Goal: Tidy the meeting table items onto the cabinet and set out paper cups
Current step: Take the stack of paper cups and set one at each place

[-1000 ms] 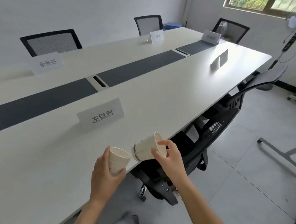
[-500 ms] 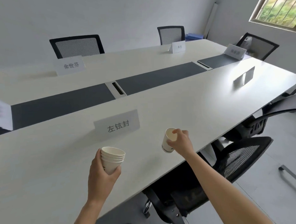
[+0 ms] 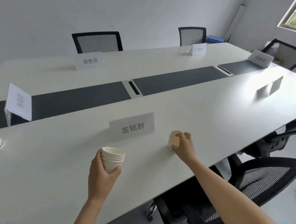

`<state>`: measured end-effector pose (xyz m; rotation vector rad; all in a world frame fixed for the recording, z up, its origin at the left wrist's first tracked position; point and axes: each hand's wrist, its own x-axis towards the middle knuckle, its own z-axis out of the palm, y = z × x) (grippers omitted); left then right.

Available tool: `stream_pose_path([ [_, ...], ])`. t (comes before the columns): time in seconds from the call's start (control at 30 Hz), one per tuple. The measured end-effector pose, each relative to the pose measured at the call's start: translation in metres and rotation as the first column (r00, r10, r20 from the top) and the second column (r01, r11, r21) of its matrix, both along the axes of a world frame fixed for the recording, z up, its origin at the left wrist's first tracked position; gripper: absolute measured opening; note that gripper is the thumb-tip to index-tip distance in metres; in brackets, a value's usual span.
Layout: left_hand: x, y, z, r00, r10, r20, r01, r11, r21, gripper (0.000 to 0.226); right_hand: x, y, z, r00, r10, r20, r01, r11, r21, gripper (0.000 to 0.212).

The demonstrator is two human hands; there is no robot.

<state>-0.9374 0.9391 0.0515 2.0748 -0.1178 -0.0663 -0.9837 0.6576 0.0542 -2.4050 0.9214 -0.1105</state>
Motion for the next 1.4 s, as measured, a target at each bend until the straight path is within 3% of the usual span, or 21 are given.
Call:
stream_pose_path([
  [0.23,0.007,-0.008,-0.001,0.998,-0.063,0.027,0.062,0.998,0.015,0.076,-0.005,0.008,0.009,0.999,0.020,-0.037,-0.022,0.996,-0.081,0.057],
  [0.47,-0.005,-0.046,0.027,0.942,-0.337,0.016,0.337,0.937,-0.095,0.080,-0.041,0.059,0.069,0.950,0.040,0.309,-0.079,0.990,0.115,0.047],
  [0.63,-0.032,-0.089,0.060,0.761,-0.622,0.182,0.637,0.770,-0.033,0.079,-0.083,0.076,0.093,0.924,-0.086,0.372,-0.037,0.950,0.310,0.048],
  [0.9,-0.087,-0.137,0.086,0.476,-0.807,0.350,0.867,0.497,-0.032,0.073,-0.157,0.079,0.121,0.808,-0.362,0.465,0.227,0.920,0.321,0.037],
  [1.13,-0.171,-0.175,0.110,0.223,-0.854,0.470,0.955,0.289,0.072,0.071,-0.253,0.071,0.124,0.521,-0.553,0.650,0.394,0.832,0.391,0.039],
  [1.27,-0.242,-0.202,0.104,0.135,-0.894,0.427,0.977,0.193,0.093,0.071,-0.326,0.056,0.116,0.412,-0.628,0.660,0.459,0.769,0.445,0.038],
  [1.4,-0.326,-0.227,0.081,0.073,-0.966,0.248,0.997,0.079,0.013,0.070,-0.404,0.042,0.096,0.369,-0.702,0.609,0.568,0.689,0.450,0.033],
])
